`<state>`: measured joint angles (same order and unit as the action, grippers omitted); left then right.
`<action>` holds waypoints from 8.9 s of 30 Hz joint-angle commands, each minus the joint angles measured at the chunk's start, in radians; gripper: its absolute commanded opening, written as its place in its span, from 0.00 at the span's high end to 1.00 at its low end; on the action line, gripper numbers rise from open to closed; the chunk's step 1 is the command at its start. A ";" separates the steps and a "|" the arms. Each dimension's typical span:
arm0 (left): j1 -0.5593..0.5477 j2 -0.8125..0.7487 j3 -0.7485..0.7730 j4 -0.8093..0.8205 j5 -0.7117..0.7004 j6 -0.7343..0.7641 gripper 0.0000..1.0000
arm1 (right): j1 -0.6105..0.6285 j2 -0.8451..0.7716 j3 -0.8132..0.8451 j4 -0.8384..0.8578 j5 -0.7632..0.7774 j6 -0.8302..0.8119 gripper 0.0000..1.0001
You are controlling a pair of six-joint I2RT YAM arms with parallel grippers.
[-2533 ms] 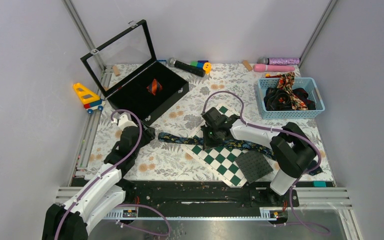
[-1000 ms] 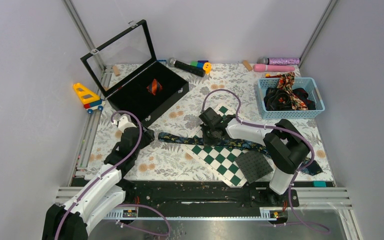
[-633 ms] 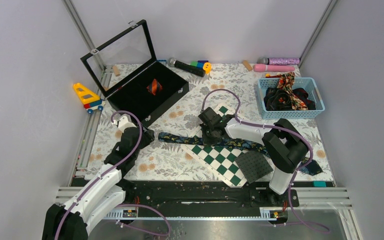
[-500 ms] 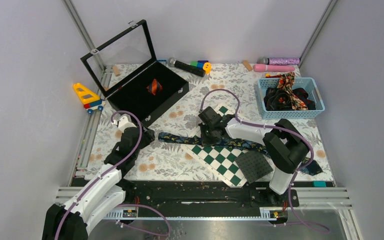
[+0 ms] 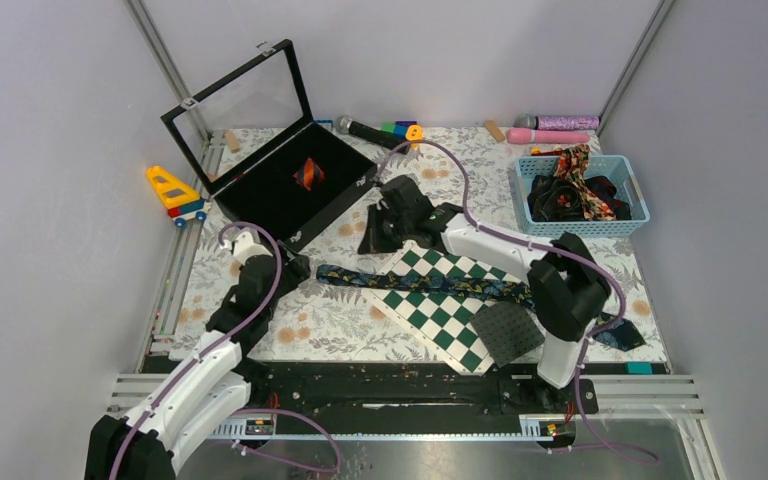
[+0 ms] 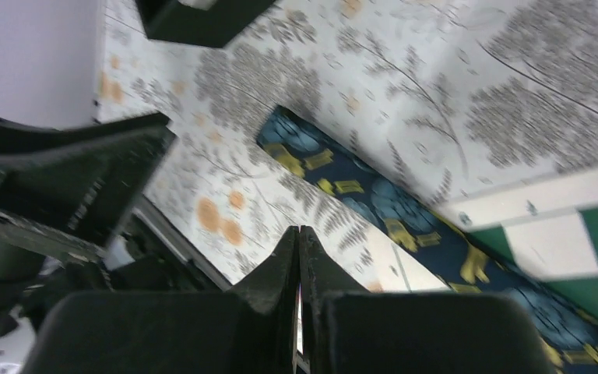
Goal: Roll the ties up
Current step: Roll the tie at the center of the board.
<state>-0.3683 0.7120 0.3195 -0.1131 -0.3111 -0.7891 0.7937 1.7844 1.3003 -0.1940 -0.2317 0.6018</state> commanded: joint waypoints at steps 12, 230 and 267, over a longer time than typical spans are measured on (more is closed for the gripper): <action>0.007 0.095 -0.066 0.196 0.128 -0.040 0.38 | 0.036 0.252 0.104 0.210 -0.138 0.196 1.00; -0.020 0.664 -0.092 0.870 0.573 -0.336 1.00 | 0.063 0.239 -0.133 0.459 -0.003 0.289 1.00; -0.021 0.746 -0.030 0.895 0.555 -0.343 1.00 | 0.035 -0.070 -0.299 0.358 0.071 0.223 0.78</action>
<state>-0.3859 1.4300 0.2485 0.7277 0.2489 -1.1320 0.8375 1.7794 1.0275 0.1272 -0.1261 0.8097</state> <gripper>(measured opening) 0.006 0.187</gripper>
